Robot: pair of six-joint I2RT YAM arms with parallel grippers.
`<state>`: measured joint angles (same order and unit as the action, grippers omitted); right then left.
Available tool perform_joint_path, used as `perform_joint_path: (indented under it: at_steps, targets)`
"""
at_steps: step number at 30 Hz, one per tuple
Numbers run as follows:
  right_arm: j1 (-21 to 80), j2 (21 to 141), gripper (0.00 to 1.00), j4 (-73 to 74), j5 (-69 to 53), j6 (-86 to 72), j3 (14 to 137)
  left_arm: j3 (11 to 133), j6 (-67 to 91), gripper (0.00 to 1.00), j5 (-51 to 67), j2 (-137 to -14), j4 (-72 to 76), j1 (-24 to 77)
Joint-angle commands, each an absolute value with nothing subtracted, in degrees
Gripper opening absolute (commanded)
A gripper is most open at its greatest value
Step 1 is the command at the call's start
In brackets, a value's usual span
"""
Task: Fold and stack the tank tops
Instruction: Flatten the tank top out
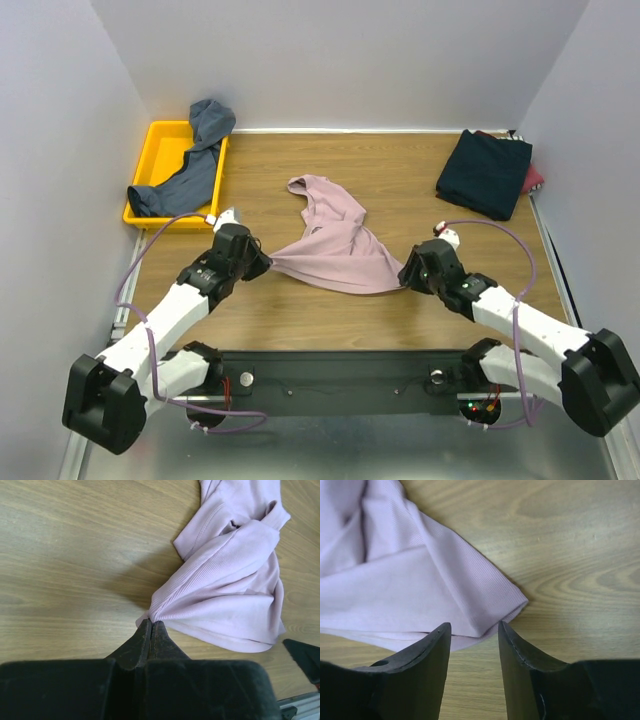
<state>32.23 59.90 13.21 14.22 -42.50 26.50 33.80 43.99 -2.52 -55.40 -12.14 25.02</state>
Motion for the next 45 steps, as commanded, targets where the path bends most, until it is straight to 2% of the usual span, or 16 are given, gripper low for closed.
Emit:
perform_joint_path:
  at_steps: [1,5,12,20,26,40,43,44,45]
  targets:
    - [32.4,57.3,0.49,14.1,17.2,-42.8,29.5,32.7,43.5,0.0,-2.8,-54.6,-11.9,24.1]
    - [31.8,59.6,0.48,15.6,22.2,-42.7,29.9,32.6,43.1,0.0,-2.6,-53.9,-12.1,23.3]
    - [27.7,65.4,0.42,15.0,22.7,-42.5,30.4,32.6,42.5,0.0,-1.8,-53.6,-12.4,22.5]
    - [26.3,66.6,0.42,10.9,16.1,-42.2,28.7,31.8,42.5,0.0,-0.9,-53.7,-11.5,22.3]
    - [26.2,69.1,0.38,7.7,10.6,-43.1,26.7,31.7,42.4,0.0,-0.9,-53.2,-11.8,22.2]
    - [26.3,68.9,0.35,4.5,4.2,-44.2,23.4,31.8,43.0,0.0,-0.3,-53.8,-10.8,22.2]
    - [26.3,69.2,0.29,4.3,4.9,-44.1,23.4,31.9,43.2,0.0,-0.3,-53.7,-10.6,22.2]
    - [26.3,69.1,0.16,4.4,5.4,-44.1,23.9,31.9,43.2,0.0,-0.3,-53.4,-10.6,22.2]
    - [26.2,69.0,0.11,4.4,5.7,-44.0,24.3,32.1,43.3,0.0,-0.4,-53.4,-10.5,22.2]
